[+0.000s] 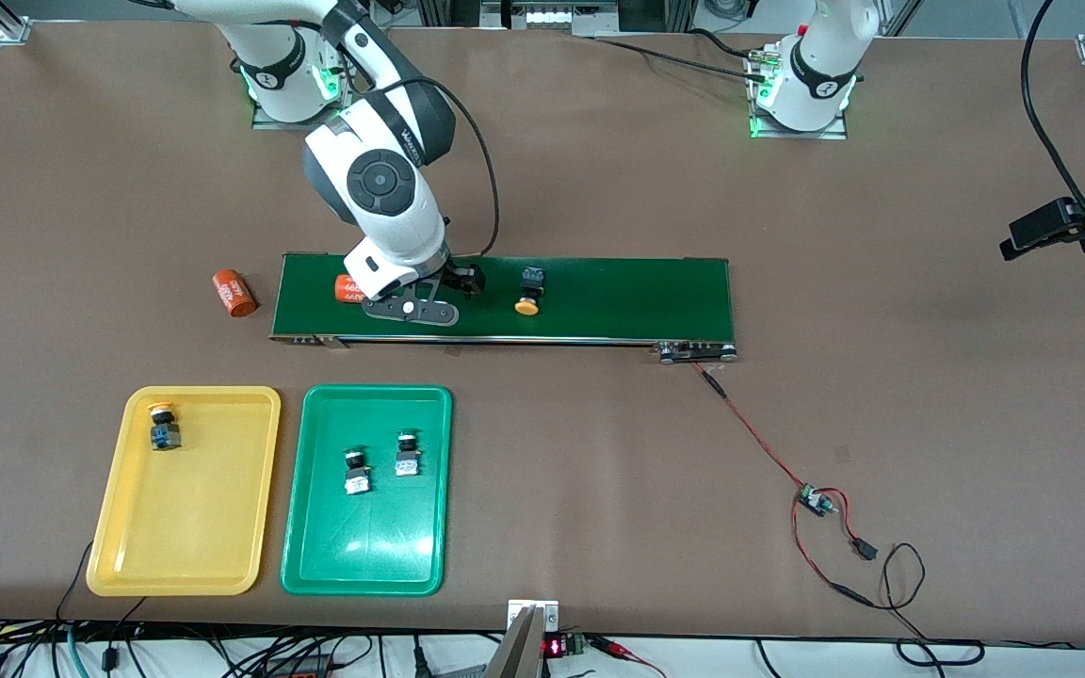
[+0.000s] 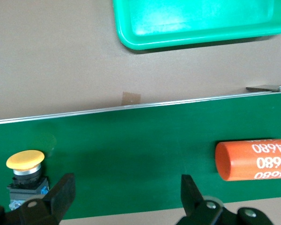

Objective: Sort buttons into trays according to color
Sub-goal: 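Grasp the yellow-capped button on the belt with the right gripper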

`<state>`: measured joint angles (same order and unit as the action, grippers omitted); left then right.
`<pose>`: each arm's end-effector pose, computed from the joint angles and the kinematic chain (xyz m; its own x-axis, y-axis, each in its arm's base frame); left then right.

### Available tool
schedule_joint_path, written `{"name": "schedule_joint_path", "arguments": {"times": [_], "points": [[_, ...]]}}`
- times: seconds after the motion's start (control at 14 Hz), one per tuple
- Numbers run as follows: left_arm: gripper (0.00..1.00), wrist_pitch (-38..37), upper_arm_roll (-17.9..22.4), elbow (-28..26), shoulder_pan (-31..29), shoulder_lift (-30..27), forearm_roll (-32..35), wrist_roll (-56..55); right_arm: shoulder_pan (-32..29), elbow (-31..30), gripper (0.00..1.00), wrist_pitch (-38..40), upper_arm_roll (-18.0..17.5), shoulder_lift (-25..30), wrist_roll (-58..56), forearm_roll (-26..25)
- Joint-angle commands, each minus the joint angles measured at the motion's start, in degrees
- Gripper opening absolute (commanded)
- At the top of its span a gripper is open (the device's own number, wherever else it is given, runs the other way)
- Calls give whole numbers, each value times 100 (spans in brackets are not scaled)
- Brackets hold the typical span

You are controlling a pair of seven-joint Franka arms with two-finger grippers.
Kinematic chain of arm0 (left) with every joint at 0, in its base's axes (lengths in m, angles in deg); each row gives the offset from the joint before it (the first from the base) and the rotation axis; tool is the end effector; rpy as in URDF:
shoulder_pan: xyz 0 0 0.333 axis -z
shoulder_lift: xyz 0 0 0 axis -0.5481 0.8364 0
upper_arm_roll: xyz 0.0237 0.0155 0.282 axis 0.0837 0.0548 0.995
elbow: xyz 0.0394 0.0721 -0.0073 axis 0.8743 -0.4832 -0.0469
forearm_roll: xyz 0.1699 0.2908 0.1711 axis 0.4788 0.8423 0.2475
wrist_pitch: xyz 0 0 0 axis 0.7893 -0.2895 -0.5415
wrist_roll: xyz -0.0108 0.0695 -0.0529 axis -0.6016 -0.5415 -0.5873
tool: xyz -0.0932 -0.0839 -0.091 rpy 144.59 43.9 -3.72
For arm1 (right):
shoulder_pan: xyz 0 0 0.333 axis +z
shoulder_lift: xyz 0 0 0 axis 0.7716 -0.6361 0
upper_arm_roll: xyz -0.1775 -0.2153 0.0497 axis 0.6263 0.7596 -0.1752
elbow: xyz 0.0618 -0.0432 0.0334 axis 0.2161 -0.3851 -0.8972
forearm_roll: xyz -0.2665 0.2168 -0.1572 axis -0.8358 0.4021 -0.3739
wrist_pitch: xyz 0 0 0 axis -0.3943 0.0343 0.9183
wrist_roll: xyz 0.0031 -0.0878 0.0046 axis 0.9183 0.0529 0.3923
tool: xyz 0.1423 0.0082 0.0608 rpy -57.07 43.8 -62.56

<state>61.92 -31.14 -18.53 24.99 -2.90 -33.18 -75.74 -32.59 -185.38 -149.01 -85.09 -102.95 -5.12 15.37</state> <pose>0.5461 0.0436 0.5230 0.9896 0.1343 -0.0511 0.1361 -0.9901 0.0348 0.4921 0.3551 0.2547 0.9913 -0.1175 -0.0599 -0.1162 -0.9929 0.0257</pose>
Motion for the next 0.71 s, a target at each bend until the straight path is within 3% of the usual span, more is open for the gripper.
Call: {"name": "schedule_joint_path", "arguments": {"times": [0.0,0.64], "points": [[100,-95,-6,69,-27,-29,57,120,-41,26,100,43,-46,-51,96,-99],[100,-87,3,69,-27,-29,48,120,12,8,100,-1,-46,-297,113,-99]]}}
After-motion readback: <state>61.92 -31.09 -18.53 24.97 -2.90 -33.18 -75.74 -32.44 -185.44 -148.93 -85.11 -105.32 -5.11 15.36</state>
